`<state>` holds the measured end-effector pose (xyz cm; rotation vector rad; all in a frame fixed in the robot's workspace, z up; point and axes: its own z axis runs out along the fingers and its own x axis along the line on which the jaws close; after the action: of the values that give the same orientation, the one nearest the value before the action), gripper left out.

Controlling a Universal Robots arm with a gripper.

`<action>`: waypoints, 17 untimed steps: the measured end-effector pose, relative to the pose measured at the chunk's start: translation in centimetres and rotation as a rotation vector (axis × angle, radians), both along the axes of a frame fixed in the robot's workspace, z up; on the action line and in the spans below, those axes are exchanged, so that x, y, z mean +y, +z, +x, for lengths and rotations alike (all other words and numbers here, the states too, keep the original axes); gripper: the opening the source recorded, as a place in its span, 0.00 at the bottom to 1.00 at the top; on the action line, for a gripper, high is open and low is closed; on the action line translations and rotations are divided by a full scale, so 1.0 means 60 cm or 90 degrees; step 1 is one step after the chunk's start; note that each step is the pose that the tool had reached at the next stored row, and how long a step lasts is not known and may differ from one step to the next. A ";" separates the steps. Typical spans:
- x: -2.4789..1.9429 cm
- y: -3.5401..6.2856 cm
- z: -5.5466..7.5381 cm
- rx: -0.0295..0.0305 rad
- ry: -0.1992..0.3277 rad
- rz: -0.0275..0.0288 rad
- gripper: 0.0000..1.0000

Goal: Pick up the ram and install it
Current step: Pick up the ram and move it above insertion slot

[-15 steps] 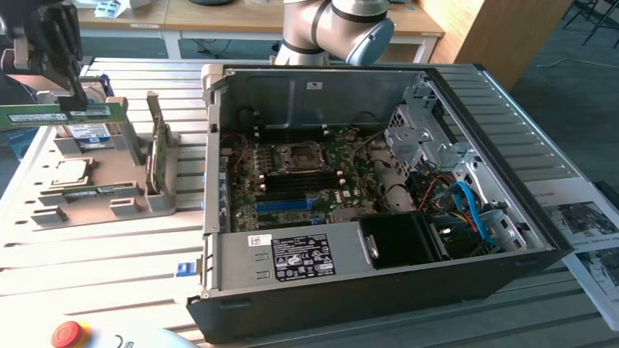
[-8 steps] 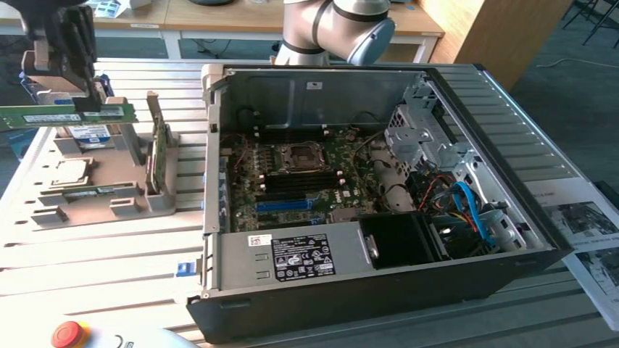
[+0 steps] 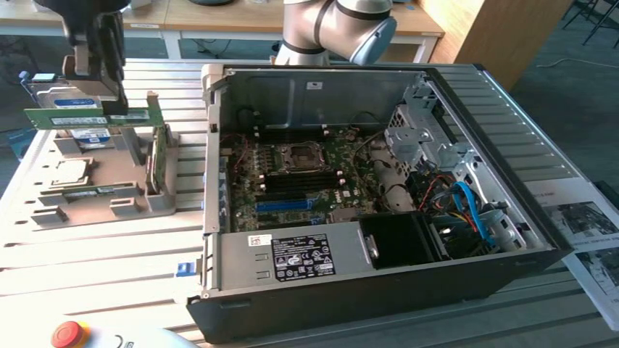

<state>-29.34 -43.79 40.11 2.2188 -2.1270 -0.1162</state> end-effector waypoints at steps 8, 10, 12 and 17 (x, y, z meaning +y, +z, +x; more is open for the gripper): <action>-0.0023 0.000 0.016 0.0034 0.000 -0.0002 0.12; -0.0022 0.004 0.016 0.0034 0.000 -0.0002 0.12; -0.0023 0.007 0.016 0.0034 0.000 -0.0003 0.12; -0.0024 0.008 0.016 0.0033 0.000 -0.0004 0.12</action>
<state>-28.38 -43.94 40.57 2.2157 -2.1241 -0.1212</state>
